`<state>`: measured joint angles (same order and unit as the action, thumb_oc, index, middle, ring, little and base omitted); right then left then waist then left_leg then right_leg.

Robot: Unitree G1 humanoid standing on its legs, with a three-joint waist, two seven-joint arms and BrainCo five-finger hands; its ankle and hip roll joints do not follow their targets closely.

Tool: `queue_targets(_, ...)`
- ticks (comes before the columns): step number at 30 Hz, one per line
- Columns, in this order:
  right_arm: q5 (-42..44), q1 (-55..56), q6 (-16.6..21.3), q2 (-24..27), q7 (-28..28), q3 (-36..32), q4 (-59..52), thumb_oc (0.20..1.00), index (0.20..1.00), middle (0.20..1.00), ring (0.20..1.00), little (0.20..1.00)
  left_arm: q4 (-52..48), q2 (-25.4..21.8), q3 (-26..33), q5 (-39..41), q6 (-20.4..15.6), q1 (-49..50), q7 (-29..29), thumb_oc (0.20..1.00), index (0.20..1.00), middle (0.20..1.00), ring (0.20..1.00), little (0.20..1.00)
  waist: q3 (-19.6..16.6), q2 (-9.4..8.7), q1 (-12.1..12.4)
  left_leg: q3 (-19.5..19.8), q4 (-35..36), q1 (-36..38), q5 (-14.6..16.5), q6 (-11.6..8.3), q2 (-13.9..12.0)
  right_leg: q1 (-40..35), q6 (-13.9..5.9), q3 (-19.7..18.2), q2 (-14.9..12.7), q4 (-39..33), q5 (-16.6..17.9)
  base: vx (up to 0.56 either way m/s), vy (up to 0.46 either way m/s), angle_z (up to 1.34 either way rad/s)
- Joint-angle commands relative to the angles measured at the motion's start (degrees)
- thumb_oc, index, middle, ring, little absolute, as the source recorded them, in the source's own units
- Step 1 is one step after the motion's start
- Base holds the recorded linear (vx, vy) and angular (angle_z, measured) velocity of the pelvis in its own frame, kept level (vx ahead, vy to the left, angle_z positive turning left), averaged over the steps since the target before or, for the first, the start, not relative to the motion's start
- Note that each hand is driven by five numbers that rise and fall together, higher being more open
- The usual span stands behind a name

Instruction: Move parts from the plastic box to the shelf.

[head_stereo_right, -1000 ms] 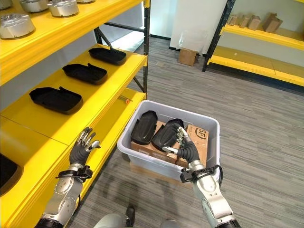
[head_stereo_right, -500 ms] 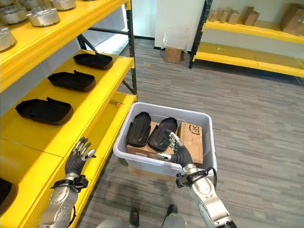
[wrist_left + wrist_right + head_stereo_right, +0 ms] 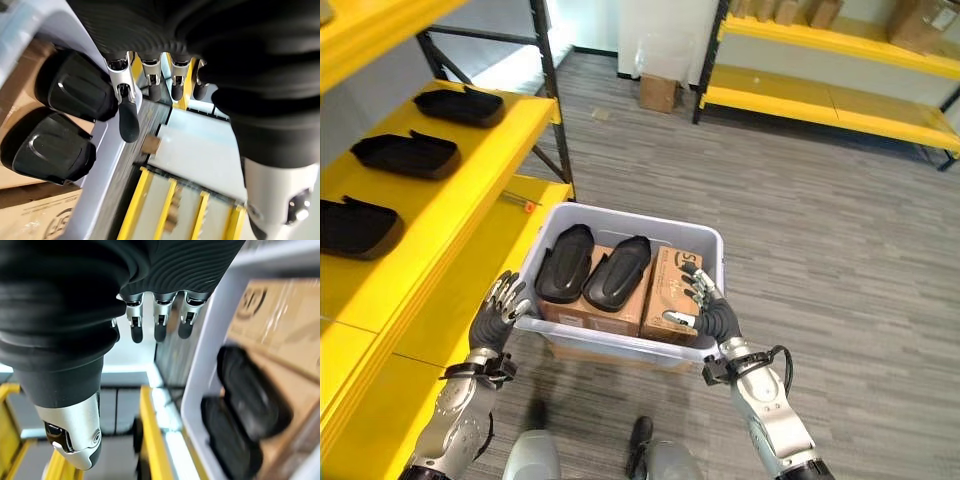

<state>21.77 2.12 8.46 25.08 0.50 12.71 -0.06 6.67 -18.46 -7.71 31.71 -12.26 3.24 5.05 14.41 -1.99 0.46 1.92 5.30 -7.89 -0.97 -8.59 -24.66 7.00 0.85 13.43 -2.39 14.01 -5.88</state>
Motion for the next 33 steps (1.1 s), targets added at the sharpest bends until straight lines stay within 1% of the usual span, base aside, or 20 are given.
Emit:
queue_targets(1,-0.2,1.8,4.2,0.1,0.5,-1.2,-4.8,1.0,1.0,1.0,1.0,1.0,-6.5,-1.8,2.1,-1.8,-3.5,4.3,-0.2,1.0,1.0,1.0,1.0,1.0,-4.3,1.78,1.2,-2.6,-2.4,4.2,-8.1,0.91,5.5,-2.4,-8.42,-3.4,-6.9,-0.6,0.4,0.33,0.511,-1.19)
queue_targets(2,-0.6,2.0,4.2,-0.9,0.7,-2.3,-4.9,1.0,1.0,1.0,1.0,1.0,-6.9,-2.2,2.2,-1.1,-3.8,4.4,-1.0,1.0,1.0,1.0,1.0,1.0,-4.2,1.61,1.0,-5.2,-6.4,4.1,-4.8,1.21,8.2,-3.7,-10.31,-4.2,-10.0,-2.7,2.6,0.26,0.411,-1.15)
queue_targets(5,-1.2,1.9,3.7,-1.6,0.6,-1.9,-5.3,1.0,1.0,1.0,1.0,1.0,-6.7,-2.9,2.3,-0.7,-3.9,4.1,-0.9,1.0,1.0,1.0,1.0,1.0,-3.7,0.55,1.1,-7.7,-11.1,3.8,-0.5,2.21,11.0,-5.7,-12.09,-5.6,-13.1,-6.7,5.2,0.18,0.313,-0.49)
queue_targets(6,-1.1,2.0,3.6,-1.8,0.6,-2.0,-5.4,1.0,1.0,1.0,1.0,1.0,-7.1,-3.2,2.2,-0.8,-3.9,3.8,-0.8,1.0,1.0,1.0,1.0,1.0,-3.7,0.41,1.1,-8.2,-11.6,3.6,0.1,2.36,11.6,-6.0,-12.4,-5.6,-13.8,-7.4,5.8,0.11,0.273,-0.22)
queue_targets(7,-1.1,2.7,3.5,-2.2,0.5,-2.3,-5.6,1.0,1.0,1.0,1.0,1.0,-7.0,-3.4,2.1,-0.9,-3.9,3.4,-0.7,1.0,1.0,1.0,1.0,1.0,-3.7,0.02,0.7,-8.3,-12.8,2.4,0.9,2.58,12.8,-6.3,-12.8,-5.0,-15.1,-8.7,6.9,0.06,0.159,-0.17)
queue_targets(10,-0.6,2.6,3.5,-2.4,0.6,-2.2,-5.5,1.0,1.0,1.0,1.0,1.0,-7.1,-3.9,2.2,-1.3,-4.1,2.9,-0.4,1.0,1.0,1.0,1.0,1.0,-3.5,-0.49,0.5,-8.1,-14.1,0.7,1.6,2.84,13.5,-6.1,-12.89,-4.7,-15.9,-9.9,7.8,0.03,0.102,0.12)
queue_targets(16,0.1,0.1,3.7,-2.7,1.2,-1.9,-4.1,1.0,1.0,1.0,1.0,1.0,-7.6,-4.7,2.2,-2.6,-4.7,1.2,0.4,1.0,1.0,1.0,1.0,1.0,-3.2,-1.26,0.8,-7.7,-15.4,-1.3,2.2,2.98,14.0,-5.7,-13.01,-3.9,-16.5,-10.7,8.4,0.02,0.023,0.06)
queue_targets(19,1.4,-5.2,3.3,-2.2,2.6,-0.6,0.2,1.0,1.0,1.0,1.0,1.0,-8.1,-5.2,1.5,-3.1,-4.6,-0.1,1.0,1.0,1.0,1.0,1.0,1.0,-2.8,-1.7,1.6,-7.7,-15.6,-2.0,2.3,3.02,14.2,-5.4,-13.03,-3.5,-16.5,-11.2,9.0,0.01,-0.015,-0.04)
queue_targets(20,1.4,-9.2,3.1,-2.4,4.1,0.2,4.0,1.0,1.0,1.0,1.0,1.0,-9.4,-6.6,0.8,-5.1,-4.9,-1.4,1.7,1.0,1.0,1.0,1.0,1.0,-2.3,-1.76,2.2,-7.5,-15.4,-2.8,2.0,2.98,14.2,-4.6,-12.99,-3.4,-16.5,-11.5,9.2,-0.05,-0.03,-0.04)
queue_targets(21,1.1,-11.7,3.1,-2.5,5.1,0.8,5.8,1.0,1.0,1.0,1.0,1.0,-9.7,-6.9,0.3,-5.2,-5.2,-2.3,1.9,1.0,1.0,1.0,1.0,1.0,-1.8,-1.75,2.5,-7.4,-15.3,-3.3,1.7,2.93,14.2,-3.9,-12.96,-3.4,-16.4,-11.4,9.3,-0.09,-0.034,0.0)
queue_targets(24,2.5,-19.9,3.1,-4.1,8.6,2.9,13.4,1.0,1.0,1.0,1.0,1.0,-10.6,-7.6,-1.5,-4.0,-6.0,-5.7,2.8,1.0,1.0,1.0,1.0,1.0,-0.4,-1.48,3.5,-7.4,-14.4,-4.9,0.7,2.71,13.9,-1.2,-12.91,-3.6,-16.2,-11.3,10.0,-0.09,-0.027,0.02)
queue_targets(25,3.1,-24.3,2.8,-4.9,10.6,3.7,17.5,1.0,1.0,1.0,1.0,1.0,-11.1,-7.4,-2.3,-2.8,-6.5,-7.3,3.4,1.0,1.0,1.0,1.0,1.0,0.7,-1.15,3.9,-7.5,-14.1,-5.7,0.1,2.57,13.8,0.2,-12.91,-3.7,-16.1,-11.2,10.5,-0.07,-0.025,0.04)
queue_targets(26,3.1,-24.5,2.9,-4.9,10.6,3.8,17.7,1.0,1.0,1.0,1.0,1.0,-11.0,-7.4,-2.2,-2.8,-6.5,-7.4,3.4,1.0,1.0,1.0,1.0,1.0,0.8,-1.17,3.9,-7.6,-14.1,-5.8,0.1,2.57,13.8,0.3,-12.91,-3.8,-16.0,-11.1,10.5,-0.07,-0.008,-0.03)
queue_targets(28,5.3,-29.1,3.0,-6.2,13.3,3.3,22.7,1.0,1.0,1.0,1.0,1.0,-11.8,-7.2,-3.3,-2.2,-7.1,-9.4,4.4,1.0,1.0,1.0,1.0,1.0,1.9,-0.49,4.5,-7.4,-13.6,-6.6,-0.5,2.39,13.8,1.5,-12.95,-3.7,-16.0,-11.0,10.8,-0.04,0.005,-0.07)
queue_targets(31,8.9,-34.8,3.6,-6.5,16.1,1.7,27.5,1.0,1.0,1.0,1.0,1.0,-12.7,-6.8,-4.5,-1.2,-7.8,-12.1,5.4,1.0,1.0,1.0,1.0,1.0,3.5,0.38,4.9,-7.3,-13.5,-8.1,-1.0,2.33,13.8,3.8,-12.96,-3.9,-16.0,-10.1,10.9,0.0,0.0,0.0)
queue_targets(33,10.5,-36.7,3.9,-7.0,16.6,1.3,29.8,1.0,1.0,1.0,1.0,1.0,-12.7,-6.6,-5.4,-1.2,-8.0,-13.3,5.8,1.0,1.0,1.0,1.0,1.0,4.0,0.7,5.1,-7.2,-13.6,-8.6,-1.1,2.33,13.8,4.2,-12.93,-4.0,-16.0,-9.9,11.0,0.0,0.0,0.0)
